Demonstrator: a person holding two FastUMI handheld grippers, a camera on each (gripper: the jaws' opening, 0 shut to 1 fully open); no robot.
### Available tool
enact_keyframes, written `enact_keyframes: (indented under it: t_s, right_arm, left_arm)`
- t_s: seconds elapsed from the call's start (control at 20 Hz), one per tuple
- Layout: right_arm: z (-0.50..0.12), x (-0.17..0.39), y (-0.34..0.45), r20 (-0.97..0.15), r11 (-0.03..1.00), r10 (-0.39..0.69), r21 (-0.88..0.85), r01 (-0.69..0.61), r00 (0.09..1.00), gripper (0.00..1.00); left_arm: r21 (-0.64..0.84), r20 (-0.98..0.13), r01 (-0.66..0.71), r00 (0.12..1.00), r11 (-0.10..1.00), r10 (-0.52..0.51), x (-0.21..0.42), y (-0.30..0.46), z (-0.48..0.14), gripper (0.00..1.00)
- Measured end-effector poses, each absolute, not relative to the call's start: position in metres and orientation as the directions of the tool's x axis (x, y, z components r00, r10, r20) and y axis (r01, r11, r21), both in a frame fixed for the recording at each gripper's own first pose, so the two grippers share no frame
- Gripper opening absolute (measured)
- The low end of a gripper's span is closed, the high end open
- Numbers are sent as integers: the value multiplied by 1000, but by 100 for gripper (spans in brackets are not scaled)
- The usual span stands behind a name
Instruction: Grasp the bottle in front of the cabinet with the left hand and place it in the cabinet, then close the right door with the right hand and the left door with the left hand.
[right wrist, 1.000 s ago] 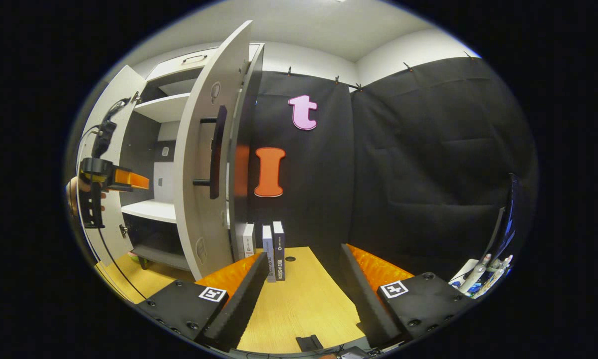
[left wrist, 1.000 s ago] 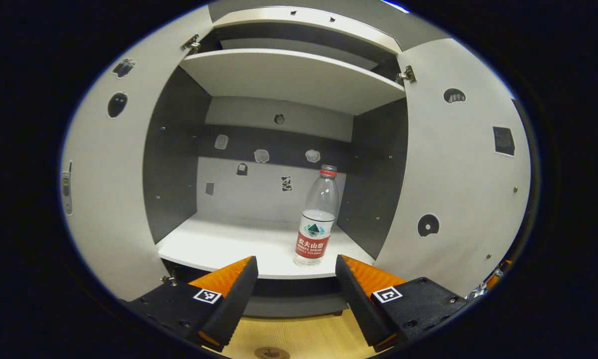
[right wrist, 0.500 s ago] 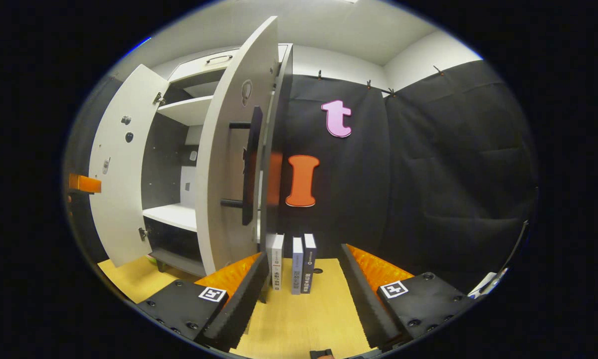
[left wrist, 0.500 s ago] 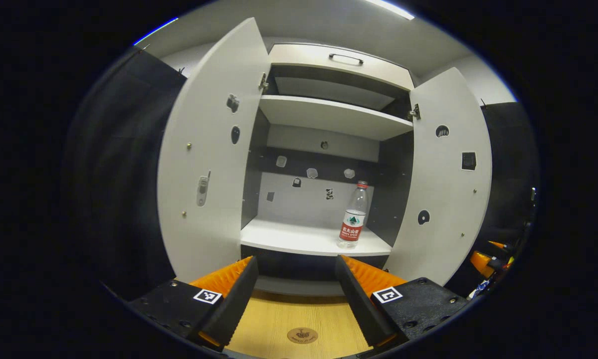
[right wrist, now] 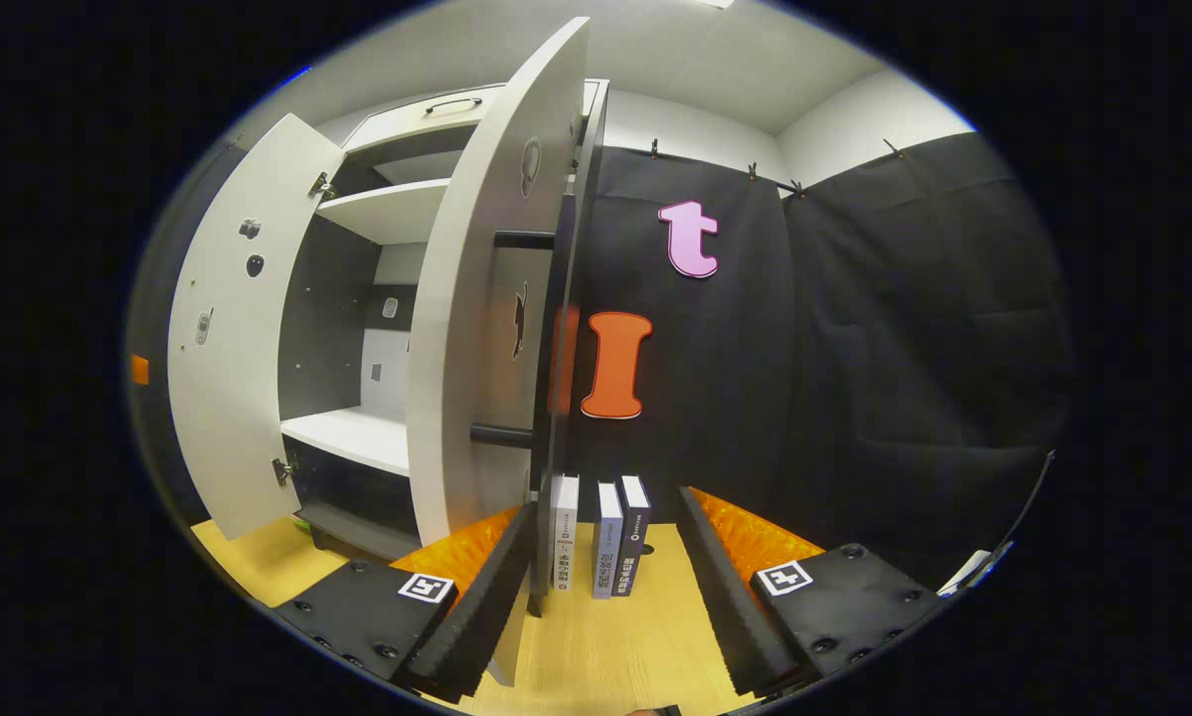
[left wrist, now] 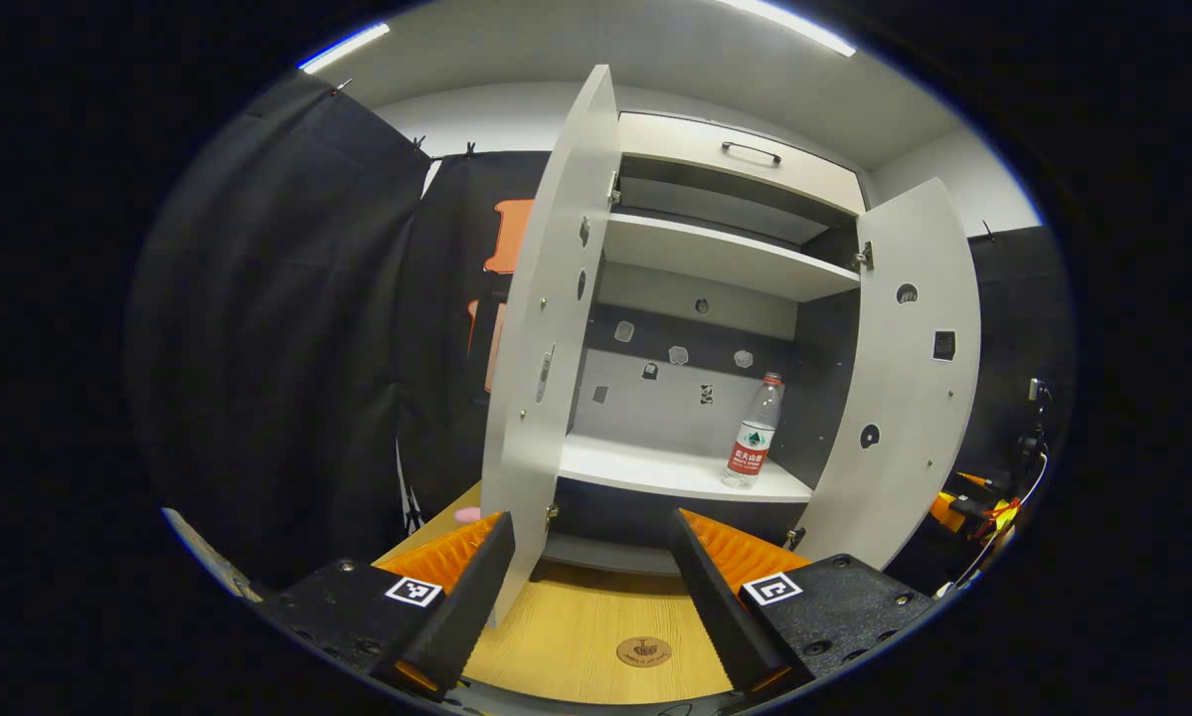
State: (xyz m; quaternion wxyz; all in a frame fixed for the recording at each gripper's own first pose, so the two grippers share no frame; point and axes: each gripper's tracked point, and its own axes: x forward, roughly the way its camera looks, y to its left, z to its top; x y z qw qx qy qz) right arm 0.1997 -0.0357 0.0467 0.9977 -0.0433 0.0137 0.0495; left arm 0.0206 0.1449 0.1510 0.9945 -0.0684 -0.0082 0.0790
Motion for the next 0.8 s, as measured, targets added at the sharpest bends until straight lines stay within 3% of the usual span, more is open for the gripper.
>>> enact_keyframes:
  t_s: [0.05,0.5,0.8]
  right_arm:
    - [46,199,-34,-34,993,94,-75,-96,995,94]
    - [47,192,7,-34,997,52,-63,-54,998,94]
    - [45,193,46,-22,999,31,-35,-32,999,94]
  left_arm:
    - [-135,10,-155,987,979,158,19,150,153,95]
    - [-111,52,-108,992,988,114,16,186,169,95]
    - [-103,62,-133,988,986,139,9,237,167,95]
